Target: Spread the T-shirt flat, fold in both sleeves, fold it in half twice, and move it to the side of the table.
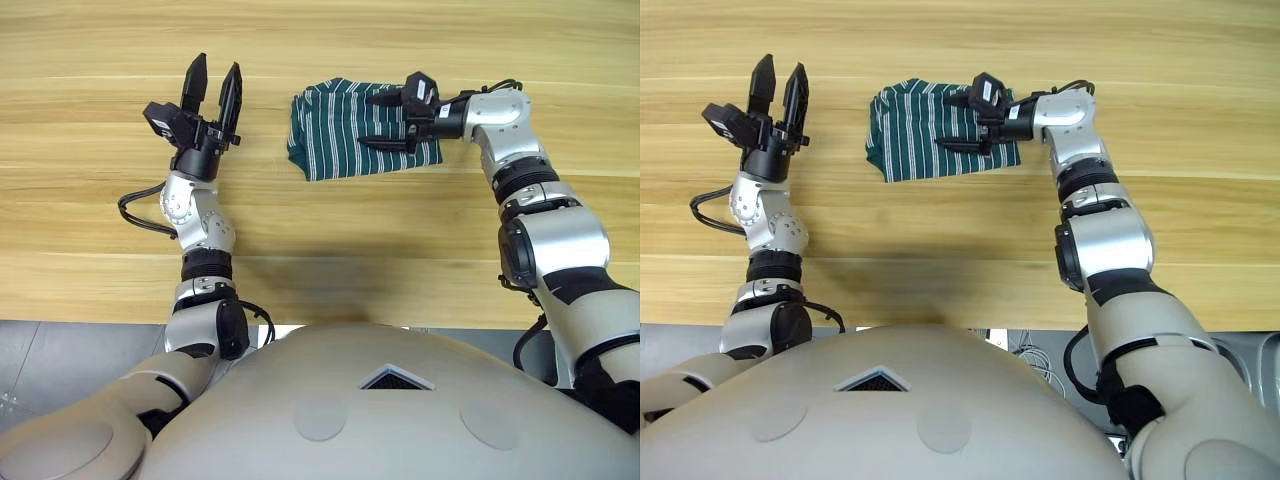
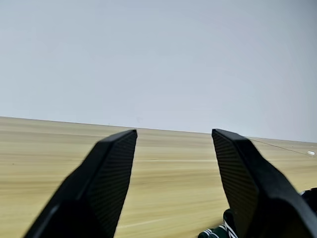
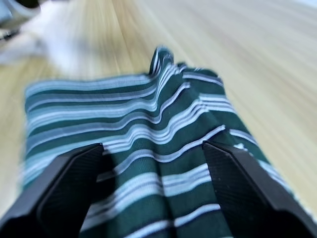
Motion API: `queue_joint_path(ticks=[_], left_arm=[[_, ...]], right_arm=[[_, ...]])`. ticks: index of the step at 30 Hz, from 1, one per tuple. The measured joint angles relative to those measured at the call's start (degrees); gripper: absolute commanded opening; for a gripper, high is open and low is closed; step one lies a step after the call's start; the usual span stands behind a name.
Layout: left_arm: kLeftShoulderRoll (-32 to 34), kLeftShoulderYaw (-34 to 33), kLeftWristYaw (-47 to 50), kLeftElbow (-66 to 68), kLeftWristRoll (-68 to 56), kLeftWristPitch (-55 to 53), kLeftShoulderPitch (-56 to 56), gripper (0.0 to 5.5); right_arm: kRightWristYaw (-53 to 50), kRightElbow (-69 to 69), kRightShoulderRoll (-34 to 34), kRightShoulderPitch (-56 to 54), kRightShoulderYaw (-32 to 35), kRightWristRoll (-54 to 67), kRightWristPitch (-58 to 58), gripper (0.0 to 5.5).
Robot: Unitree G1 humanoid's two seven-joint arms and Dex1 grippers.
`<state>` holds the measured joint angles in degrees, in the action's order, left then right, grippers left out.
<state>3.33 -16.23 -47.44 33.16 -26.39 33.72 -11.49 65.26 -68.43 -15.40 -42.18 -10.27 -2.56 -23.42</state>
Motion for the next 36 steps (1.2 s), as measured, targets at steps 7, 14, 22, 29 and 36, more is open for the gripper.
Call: queue_joint_path(ticks=[7, 14, 22, 29, 36], left_arm=[[0.0, 0.3, 0.2, 1.2, 0.0, -0.9, -0.3, 2.68], [0.3, -0.5, 0.7, 0.8, -0.6, -0.4, 0.0, 2.68], [0.0, -1.9, 2.4, 0.7, -0.9, 1.8, 2.6, 2.68], [1.7, -2.3, 6.2, 7.8, 1.9, 4.2, -0.6, 2.68], [7.3, 0.8, 23.8, 21.7, 17.9, 10.5, -8.9, 2.68]], right_arm=[[-9.6, -5.2, 0.9, -1.1, -0.3, -2.4, 0.8, 3.73], [-35.3, -7.7, -9.8, 3.7, 13.4, 3.1, 7.0, 3.73], [-57.1, -7.7, -23.2, 18.0, 28.0, 9.3, 8.9, 3.73], [-56.0, -7.1, -17.9, 13.6, 25.7, 4.9, -6.2, 3.73], [-57.9, -2.9, -0.7, 4.9, 21.3, 2.2, -21.7, 3.73]])
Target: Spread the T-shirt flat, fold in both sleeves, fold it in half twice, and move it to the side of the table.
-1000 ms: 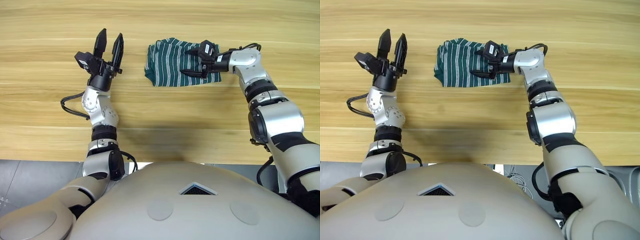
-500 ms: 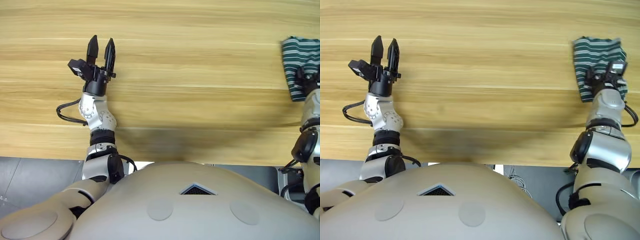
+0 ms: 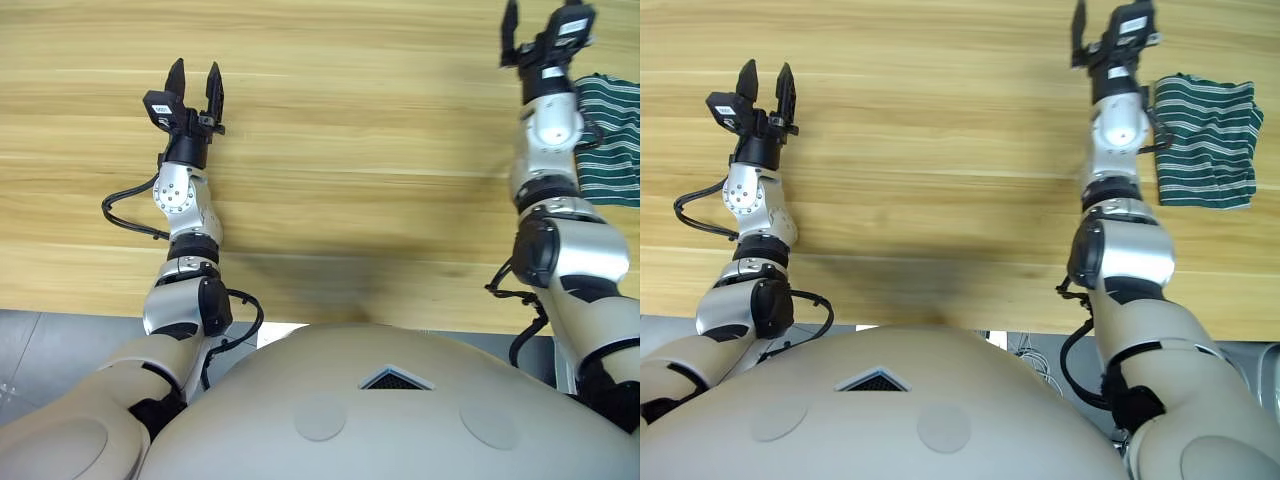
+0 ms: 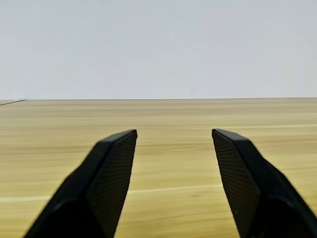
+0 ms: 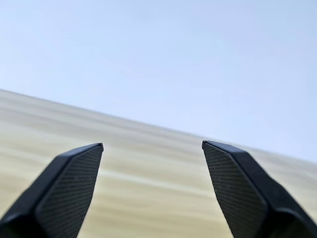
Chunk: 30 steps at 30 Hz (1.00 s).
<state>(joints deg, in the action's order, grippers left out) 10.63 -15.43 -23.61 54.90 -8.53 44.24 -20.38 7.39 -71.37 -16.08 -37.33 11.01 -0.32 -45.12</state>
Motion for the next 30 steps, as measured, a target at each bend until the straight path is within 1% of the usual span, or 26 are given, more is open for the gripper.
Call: queue_joint_path(ticks=[3, 8, 14, 25, 30], left_arm=[[1.0, 1.8, 4.7, 3.2, 4.3, 2.7, -1.3, 2.68], [1.1, 2.1, 6.4, 5.5, 4.6, 5.2, -1.9, 2.68], [1.3, 3.4, 6.7, 7.1, 4.8, 6.6, -2.6, 2.68], [1.3, 5.1, 7.7, 7.9, 4.9, 8.4, -2.8, 2.68], [1.1, 5.1, 8.2, 8.9, 4.7, 8.6, -2.8, 2.68]], right_arm=[[-3.0, -0.2, 0.4, 2.1, 0.6, 0.1, -2.6, 3.73], [-4.1, -0.3, 0.4, 2.3, 0.0, -1.1, -4.7, 3.73], [-7.6, -0.7, 0.3, 2.3, -2.2, -4.5, -5.5, 3.73], [-7.8, -0.8, 0.3, 3.6, -2.2, -4.5, -6.9, 3.73], [-5.2, -1.2, 0.4, 3.6, -1.6, -3.1, -6.2, 3.73]])
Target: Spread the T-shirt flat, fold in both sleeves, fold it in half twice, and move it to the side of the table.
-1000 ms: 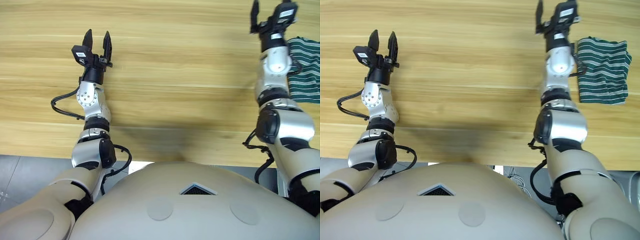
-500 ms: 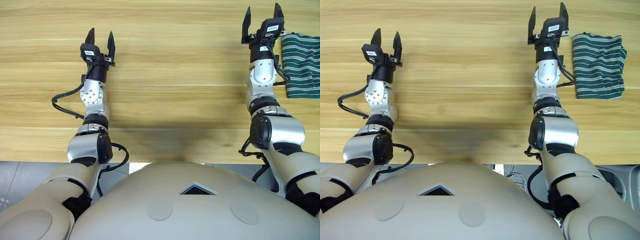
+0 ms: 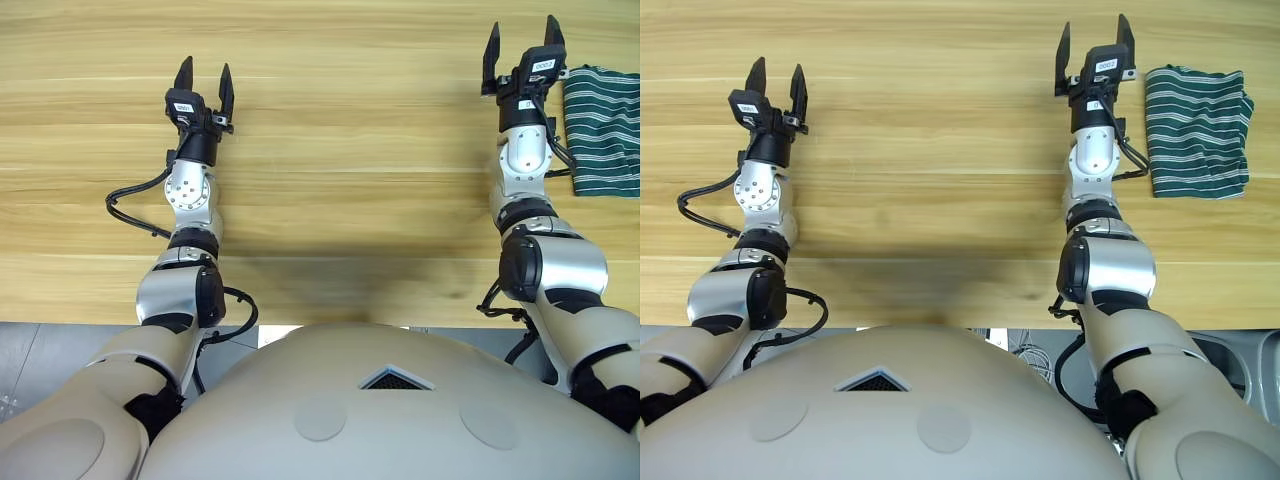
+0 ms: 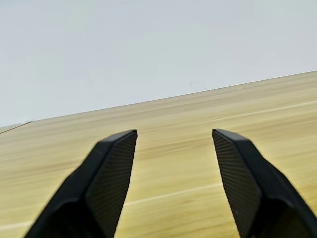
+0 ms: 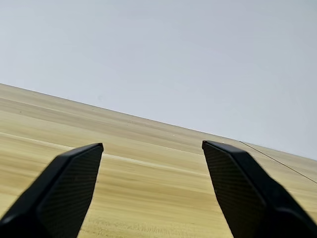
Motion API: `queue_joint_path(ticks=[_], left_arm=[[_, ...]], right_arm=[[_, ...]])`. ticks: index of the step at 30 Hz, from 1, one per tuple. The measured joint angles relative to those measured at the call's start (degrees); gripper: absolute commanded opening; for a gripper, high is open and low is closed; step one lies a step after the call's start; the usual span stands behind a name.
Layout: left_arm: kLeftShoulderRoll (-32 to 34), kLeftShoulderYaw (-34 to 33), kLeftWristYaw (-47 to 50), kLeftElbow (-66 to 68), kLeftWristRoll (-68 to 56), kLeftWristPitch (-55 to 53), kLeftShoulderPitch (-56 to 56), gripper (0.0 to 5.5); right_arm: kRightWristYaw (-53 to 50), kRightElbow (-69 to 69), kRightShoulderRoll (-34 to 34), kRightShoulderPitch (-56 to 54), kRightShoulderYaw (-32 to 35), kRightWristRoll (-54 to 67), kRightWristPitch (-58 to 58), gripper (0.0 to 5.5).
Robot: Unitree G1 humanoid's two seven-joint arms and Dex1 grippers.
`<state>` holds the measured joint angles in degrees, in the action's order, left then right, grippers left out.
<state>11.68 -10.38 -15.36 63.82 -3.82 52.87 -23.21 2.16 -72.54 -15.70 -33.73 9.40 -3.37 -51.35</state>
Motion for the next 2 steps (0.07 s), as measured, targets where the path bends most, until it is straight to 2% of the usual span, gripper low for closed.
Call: queue_joint_path(ticks=[2], left_arm=[[-0.1, -0.5, 0.1, 1.1, -0.1, 0.0, 0.0, 2.68]], right_arm=[[0.3, -0.3, 0.0, 0.0, 0.7, 0.9, 1.1, 3.73]])
